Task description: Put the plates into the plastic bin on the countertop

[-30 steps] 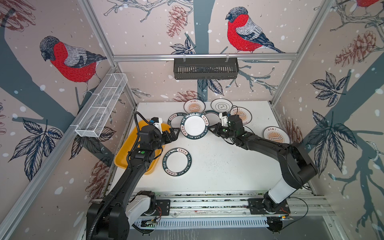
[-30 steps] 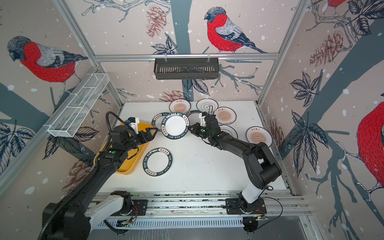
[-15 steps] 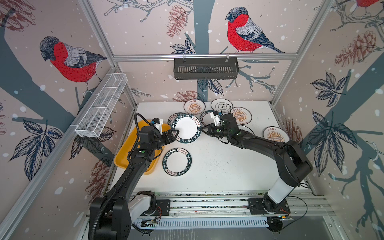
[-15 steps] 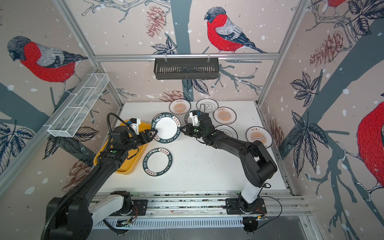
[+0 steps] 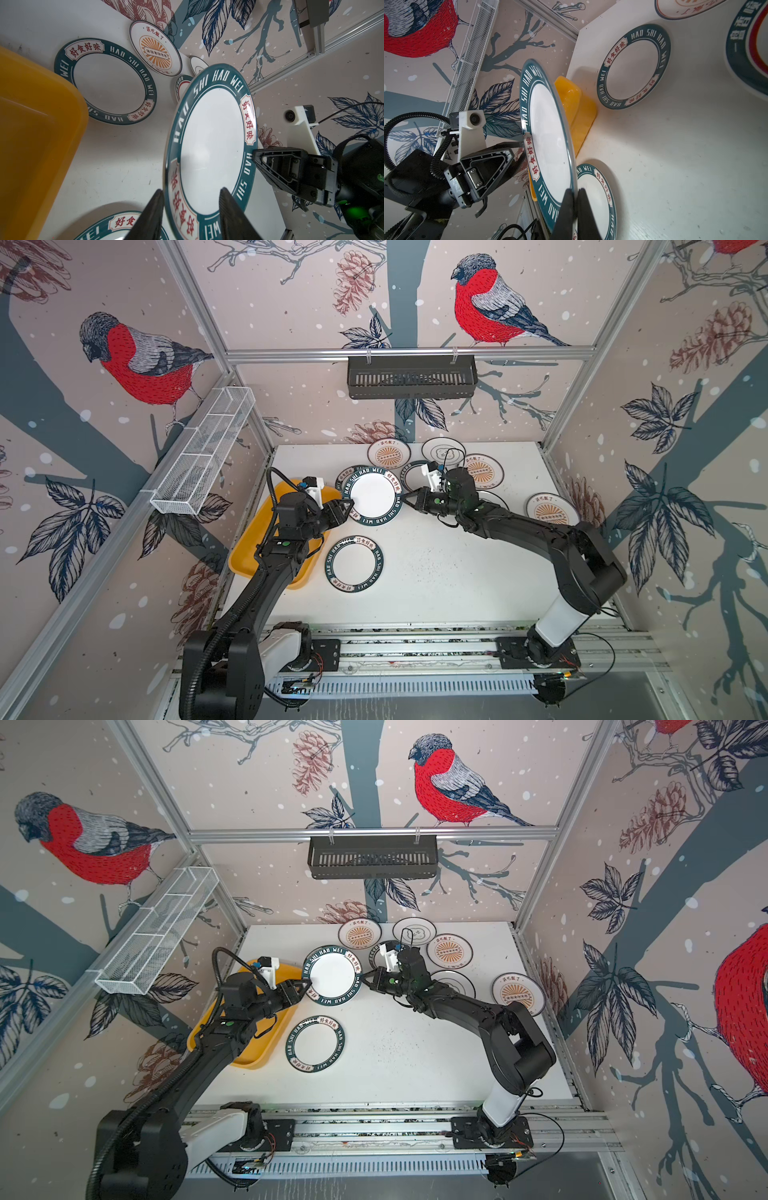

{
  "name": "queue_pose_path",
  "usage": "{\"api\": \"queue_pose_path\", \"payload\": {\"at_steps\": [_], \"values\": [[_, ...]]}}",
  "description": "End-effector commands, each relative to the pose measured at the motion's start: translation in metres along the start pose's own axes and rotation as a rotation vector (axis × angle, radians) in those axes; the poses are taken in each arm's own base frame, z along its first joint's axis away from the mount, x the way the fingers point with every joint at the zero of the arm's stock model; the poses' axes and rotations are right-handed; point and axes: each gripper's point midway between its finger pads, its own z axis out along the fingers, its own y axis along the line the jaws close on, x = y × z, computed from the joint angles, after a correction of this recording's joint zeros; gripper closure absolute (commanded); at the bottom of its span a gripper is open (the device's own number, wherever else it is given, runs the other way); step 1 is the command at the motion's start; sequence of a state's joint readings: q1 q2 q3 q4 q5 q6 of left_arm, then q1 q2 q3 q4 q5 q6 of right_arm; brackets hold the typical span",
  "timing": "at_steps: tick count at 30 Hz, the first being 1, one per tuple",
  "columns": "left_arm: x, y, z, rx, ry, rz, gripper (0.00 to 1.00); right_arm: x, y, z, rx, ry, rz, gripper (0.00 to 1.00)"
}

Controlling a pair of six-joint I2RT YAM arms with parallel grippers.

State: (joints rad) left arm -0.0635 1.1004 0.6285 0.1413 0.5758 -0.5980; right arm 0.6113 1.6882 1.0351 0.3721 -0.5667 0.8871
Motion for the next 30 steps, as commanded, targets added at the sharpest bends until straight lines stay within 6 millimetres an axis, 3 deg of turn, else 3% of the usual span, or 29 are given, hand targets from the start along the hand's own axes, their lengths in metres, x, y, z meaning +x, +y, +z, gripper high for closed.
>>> {"api": "queue_pose_path", "payload": {"at_steps": [1, 4, 8, 17, 23, 26, 30], "values": [[-0.007, -0.008, -0.002, 0.054, -0.025, 0.018, 0.55, -0.011, 0.022, -0.006, -0.093, -0.032, -0.035, 0.98], [-0.007, -0.01, 0.0, 0.08, -0.021, 0.013, 0.59, -0.011, 0.023, -0.007, -0.11, -0.032, -0.029, 0.98], [-0.006, -0.011, 0.001, 0.091, -0.018, 0.009, 0.73, -0.011, 0.022, -0.007, -0.116, -0.031, -0.022, 0.98], [-0.01, -0.018, -0.003, 0.123, -0.032, 0.016, 0.94, -0.012, 0.021, -0.007, -0.116, -0.034, -0.016, 0.98], [-0.012, -0.021, -0.004, 0.135, -0.039, 0.012, 1.0, -0.014, 0.021, -0.008, -0.118, -0.041, -0.016, 0.94], [-0.014, -0.022, -0.005, 0.135, -0.044, 0.003, 1.0, -0.015, 0.021, -0.009, -0.121, -0.046, -0.019, 0.85], [-0.017, -0.02, -0.005, 0.126, -0.053, -0.017, 1.0, -0.017, 0.021, -0.009, -0.123, -0.054, -0.022, 0.61]]}}
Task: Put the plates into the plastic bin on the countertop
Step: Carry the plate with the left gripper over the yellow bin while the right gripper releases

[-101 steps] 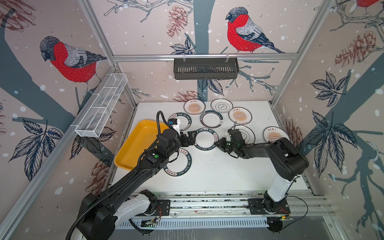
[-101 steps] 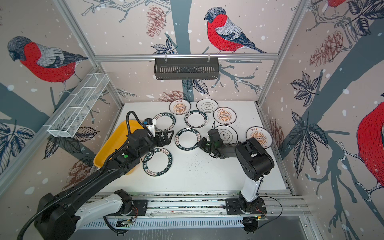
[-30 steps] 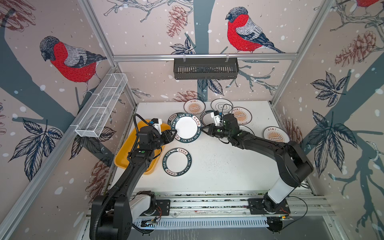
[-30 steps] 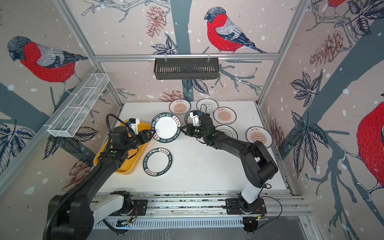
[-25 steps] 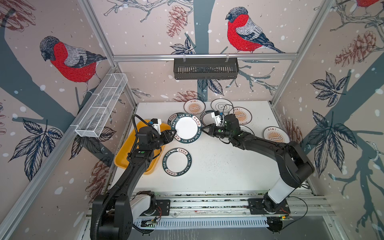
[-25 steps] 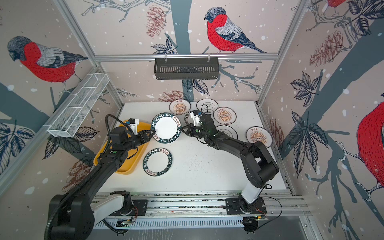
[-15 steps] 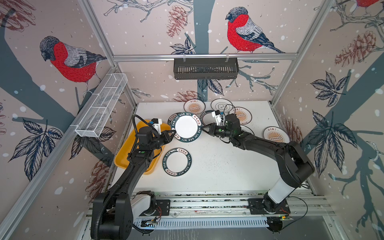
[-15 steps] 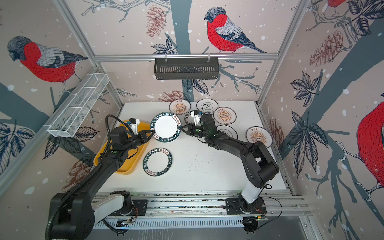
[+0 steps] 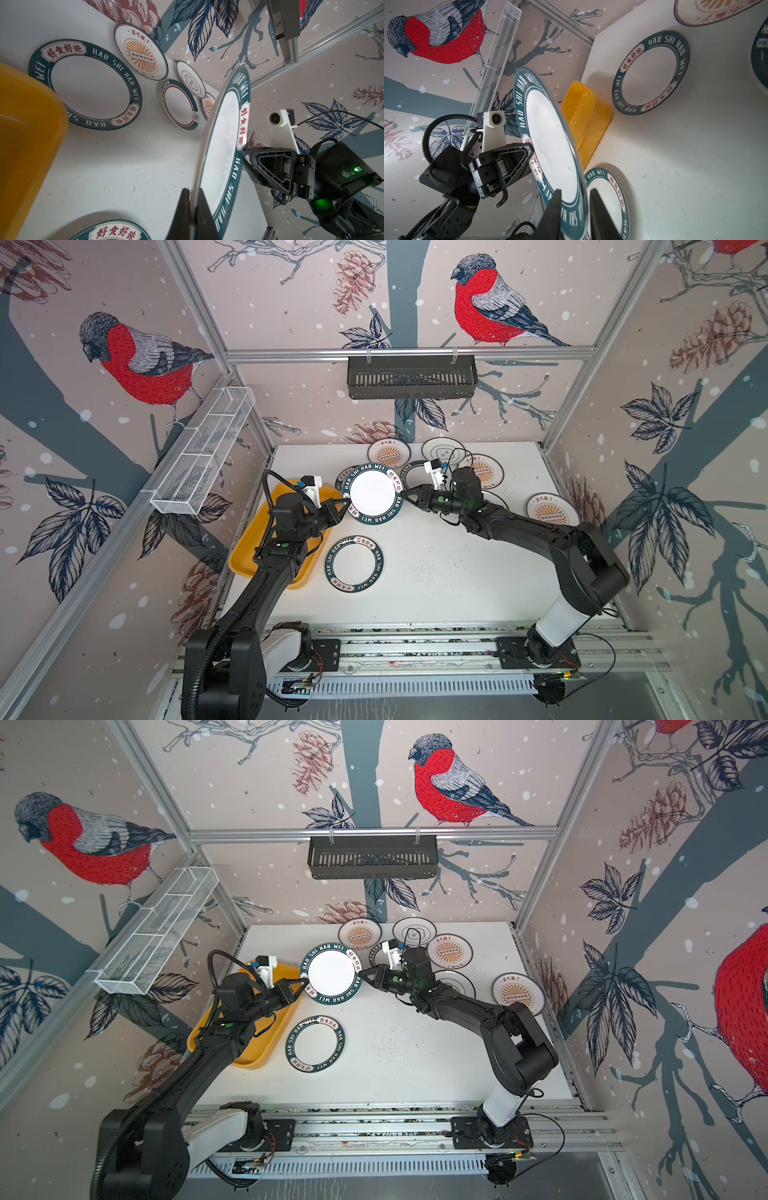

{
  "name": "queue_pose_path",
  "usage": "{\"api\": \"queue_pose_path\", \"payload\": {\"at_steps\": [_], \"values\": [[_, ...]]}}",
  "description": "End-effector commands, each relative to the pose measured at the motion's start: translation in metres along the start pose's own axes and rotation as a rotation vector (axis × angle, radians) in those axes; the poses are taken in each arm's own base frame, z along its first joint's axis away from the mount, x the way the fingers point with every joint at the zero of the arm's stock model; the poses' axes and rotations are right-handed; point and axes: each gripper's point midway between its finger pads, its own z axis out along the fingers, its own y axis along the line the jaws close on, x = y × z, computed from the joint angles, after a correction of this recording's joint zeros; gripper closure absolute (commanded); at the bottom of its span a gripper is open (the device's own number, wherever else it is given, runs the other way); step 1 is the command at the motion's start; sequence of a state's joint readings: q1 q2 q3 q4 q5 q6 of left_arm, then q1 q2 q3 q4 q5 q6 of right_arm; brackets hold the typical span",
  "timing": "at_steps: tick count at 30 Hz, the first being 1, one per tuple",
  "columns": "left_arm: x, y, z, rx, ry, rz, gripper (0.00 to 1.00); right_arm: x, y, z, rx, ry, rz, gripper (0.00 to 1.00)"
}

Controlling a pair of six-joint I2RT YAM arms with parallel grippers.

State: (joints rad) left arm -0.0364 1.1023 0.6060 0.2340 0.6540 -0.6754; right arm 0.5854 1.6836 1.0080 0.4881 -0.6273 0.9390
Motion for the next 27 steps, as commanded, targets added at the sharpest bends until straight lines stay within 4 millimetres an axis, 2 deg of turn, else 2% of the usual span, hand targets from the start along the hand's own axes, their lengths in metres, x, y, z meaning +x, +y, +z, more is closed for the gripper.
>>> {"api": "queue_pose_path", "payload": {"at_steps": [1, 6, 12, 19, 27], "values": [[-0.011, -0.011, -0.002, 0.046, -0.034, 0.024, 1.0, -0.008, 0.011, -0.001, -0.04, -0.03, -0.032, 0.56], [-0.017, -0.005, -0.005, 0.029, -0.059, -0.01, 1.0, -0.014, 0.013, -0.005, -0.035, -0.054, -0.051, 0.34], [-0.028, 0.014, -0.017, -0.015, -0.116, -0.079, 1.0, -0.022, 0.016, -0.013, -0.011, -0.096, -0.102, 0.0], [-0.037, 0.039, -0.037, -0.079, -0.193, -0.155, 1.0, -0.034, 0.013, -0.029, 0.062, -0.152, -0.148, 0.0], [-0.043, 0.086, -0.071, -0.215, -0.324, -0.302, 1.0, -0.041, 0.006, -0.048, 0.091, -0.188, -0.15, 0.0]]}}
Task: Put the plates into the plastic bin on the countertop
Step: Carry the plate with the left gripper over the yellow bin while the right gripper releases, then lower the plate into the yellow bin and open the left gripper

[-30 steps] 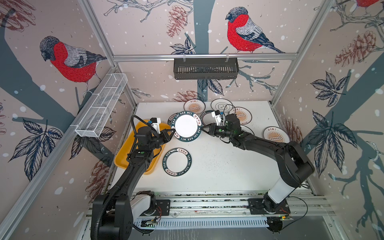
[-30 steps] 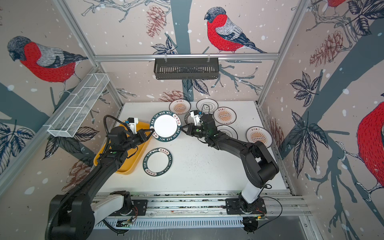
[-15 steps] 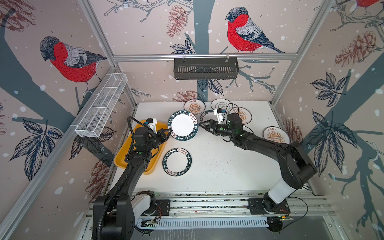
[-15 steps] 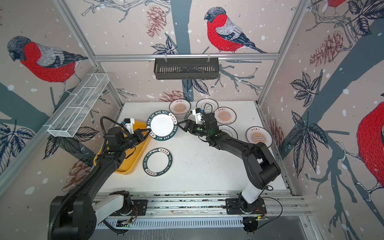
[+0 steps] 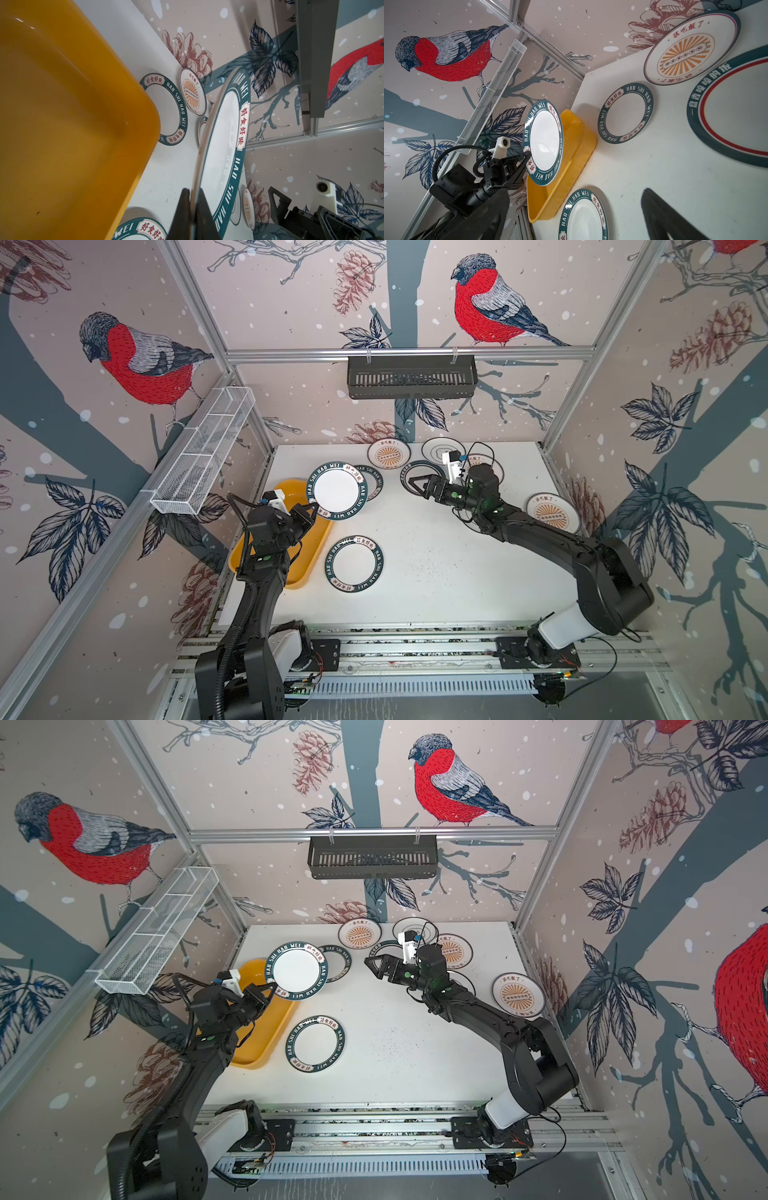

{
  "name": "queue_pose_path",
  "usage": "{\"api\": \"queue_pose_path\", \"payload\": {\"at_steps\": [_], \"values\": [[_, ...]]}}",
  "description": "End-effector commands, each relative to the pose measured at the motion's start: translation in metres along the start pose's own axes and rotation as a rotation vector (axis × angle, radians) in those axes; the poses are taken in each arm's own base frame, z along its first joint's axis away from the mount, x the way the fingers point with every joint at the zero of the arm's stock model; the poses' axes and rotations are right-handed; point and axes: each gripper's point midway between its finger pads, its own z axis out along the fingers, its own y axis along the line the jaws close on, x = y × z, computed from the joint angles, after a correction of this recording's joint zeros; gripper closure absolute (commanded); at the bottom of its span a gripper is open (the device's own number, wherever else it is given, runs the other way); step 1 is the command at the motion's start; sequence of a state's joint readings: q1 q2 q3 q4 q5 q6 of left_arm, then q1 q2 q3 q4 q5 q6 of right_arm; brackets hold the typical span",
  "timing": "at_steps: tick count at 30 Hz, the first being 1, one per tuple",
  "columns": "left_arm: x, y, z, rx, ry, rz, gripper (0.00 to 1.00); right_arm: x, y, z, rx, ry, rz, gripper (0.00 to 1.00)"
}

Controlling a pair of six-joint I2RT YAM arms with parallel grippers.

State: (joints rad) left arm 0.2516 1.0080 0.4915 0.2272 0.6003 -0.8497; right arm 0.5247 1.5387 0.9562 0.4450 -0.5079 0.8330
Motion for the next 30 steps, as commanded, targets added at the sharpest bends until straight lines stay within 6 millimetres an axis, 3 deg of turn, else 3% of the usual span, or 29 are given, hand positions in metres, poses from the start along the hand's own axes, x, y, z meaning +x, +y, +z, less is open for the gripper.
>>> {"api": "queue_pose_path", "payload": {"at_steps": [1, 10, 18, 30], "values": [[-0.016, 0.011, -0.01, -0.02, -0.088, -0.057, 1.0, -0.006, 0.0, -0.006, 0.009, -0.025, -0.03, 0.0], [-0.028, 0.068, -0.039, -0.134, -0.238, -0.218, 1.0, -0.009, -0.004, -0.017, 0.024, -0.045, -0.037, 0.0], [-0.035, 0.103, -0.056, -0.239, -0.266, -0.258, 1.0, -0.006, -0.015, -0.024, 0.042, -0.051, -0.022, 0.0], [-0.023, 0.139, -0.05, -0.364, -0.189, -0.299, 1.0, -0.005, -0.025, -0.034, 0.035, -0.071, 0.014, 0.0]]}}
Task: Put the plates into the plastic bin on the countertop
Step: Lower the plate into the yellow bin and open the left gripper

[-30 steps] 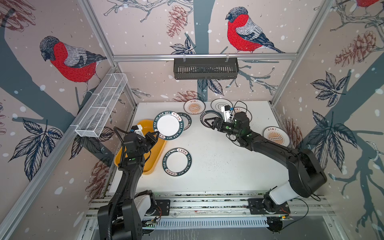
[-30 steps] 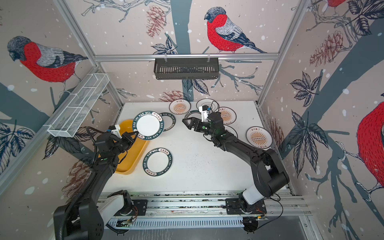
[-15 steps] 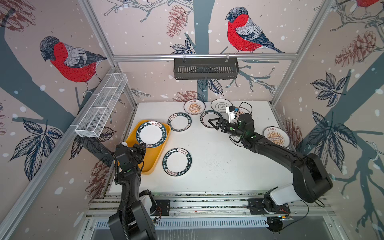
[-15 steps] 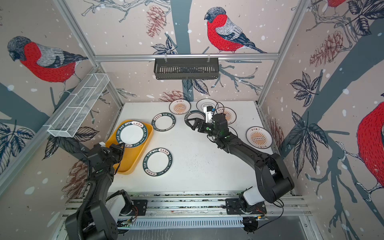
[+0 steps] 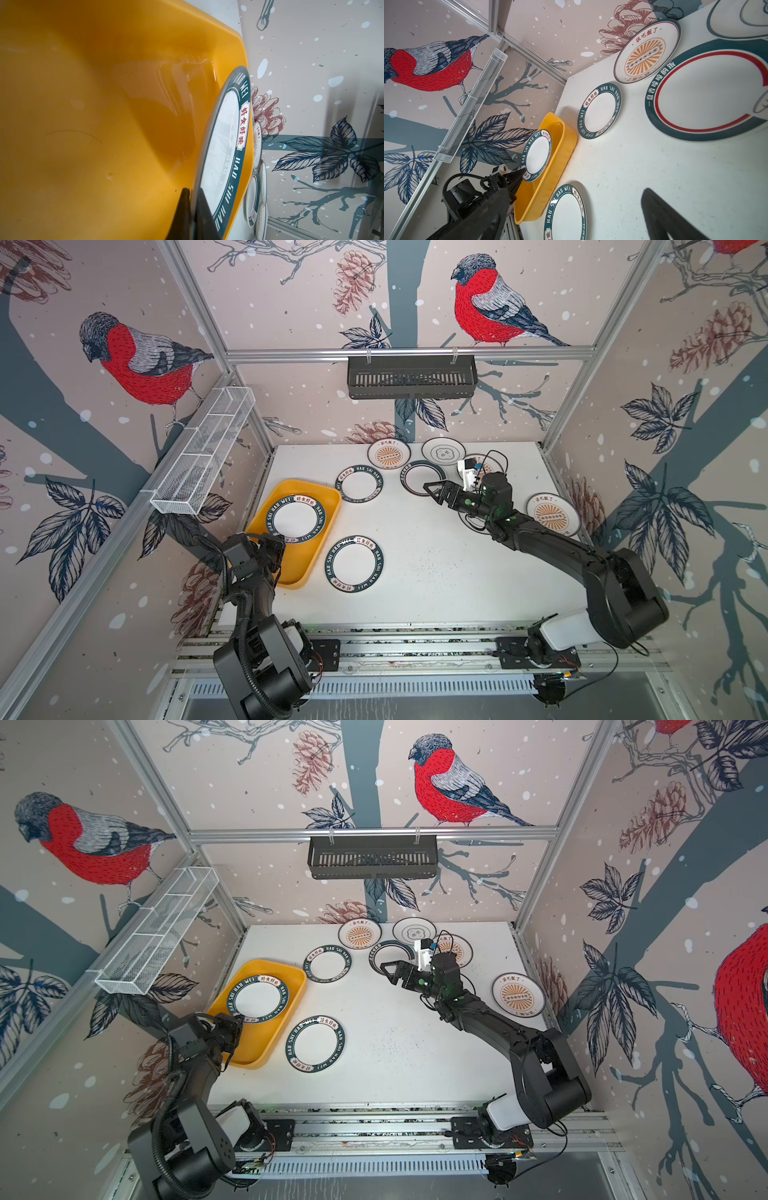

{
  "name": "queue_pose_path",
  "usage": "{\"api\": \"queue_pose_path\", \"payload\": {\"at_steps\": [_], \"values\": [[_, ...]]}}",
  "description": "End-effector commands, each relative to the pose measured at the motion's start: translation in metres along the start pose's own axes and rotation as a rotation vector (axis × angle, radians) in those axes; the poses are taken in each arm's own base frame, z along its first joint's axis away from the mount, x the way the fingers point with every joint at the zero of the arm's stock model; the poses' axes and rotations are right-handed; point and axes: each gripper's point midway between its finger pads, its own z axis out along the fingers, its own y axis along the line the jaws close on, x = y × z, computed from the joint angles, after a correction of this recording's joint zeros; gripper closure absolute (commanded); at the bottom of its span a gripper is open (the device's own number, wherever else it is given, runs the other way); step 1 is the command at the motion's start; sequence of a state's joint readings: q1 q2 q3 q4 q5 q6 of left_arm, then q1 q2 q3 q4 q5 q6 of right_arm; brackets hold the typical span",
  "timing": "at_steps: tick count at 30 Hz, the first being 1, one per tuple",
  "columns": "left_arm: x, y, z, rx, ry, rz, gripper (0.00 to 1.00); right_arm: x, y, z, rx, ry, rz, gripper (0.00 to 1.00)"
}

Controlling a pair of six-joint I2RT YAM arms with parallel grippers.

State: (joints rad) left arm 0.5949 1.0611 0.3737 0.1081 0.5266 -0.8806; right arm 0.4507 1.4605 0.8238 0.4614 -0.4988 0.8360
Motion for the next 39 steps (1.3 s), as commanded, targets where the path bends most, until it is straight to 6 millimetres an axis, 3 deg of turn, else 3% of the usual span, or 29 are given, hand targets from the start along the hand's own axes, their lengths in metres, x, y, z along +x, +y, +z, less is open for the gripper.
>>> {"api": "queue_pose_path", "payload": {"at_steps": [1, 12, 20, 25, 31, 36, 39], "values": [[-0.004, 0.002, 0.003, -0.009, -0.004, 0.025, 1.0, -0.008, 0.009, -0.004, -0.041, -0.032, -0.02, 0.0], [0.003, 0.023, 0.022, -0.077, 0.077, 0.001, 1.0, -0.012, 0.003, -0.01, -0.037, -0.052, -0.006, 0.0], [0.0, 0.037, 0.021, -0.141, 0.048, 0.002, 0.97, -0.015, -0.007, -0.013, -0.018, -0.068, 0.014, 0.0], [-0.001, 0.042, 0.02, -0.171, 0.039, 0.005, 0.74, -0.015, -0.011, -0.014, -0.012, -0.069, 0.024, 0.01], [0.0, 0.048, 0.021, -0.189, 0.044, 0.003, 0.63, -0.017, -0.012, -0.014, -0.011, -0.075, 0.029, 0.0], [-0.004, 0.049, 0.018, -0.21, 0.02, 0.014, 0.33, -0.016, -0.014, -0.014, -0.007, -0.075, 0.031, 0.0], [-0.01, 0.046, 0.013, -0.226, -0.007, 0.032, 0.25, -0.017, -0.014, -0.014, -0.006, -0.077, 0.032, 0.0]]}}
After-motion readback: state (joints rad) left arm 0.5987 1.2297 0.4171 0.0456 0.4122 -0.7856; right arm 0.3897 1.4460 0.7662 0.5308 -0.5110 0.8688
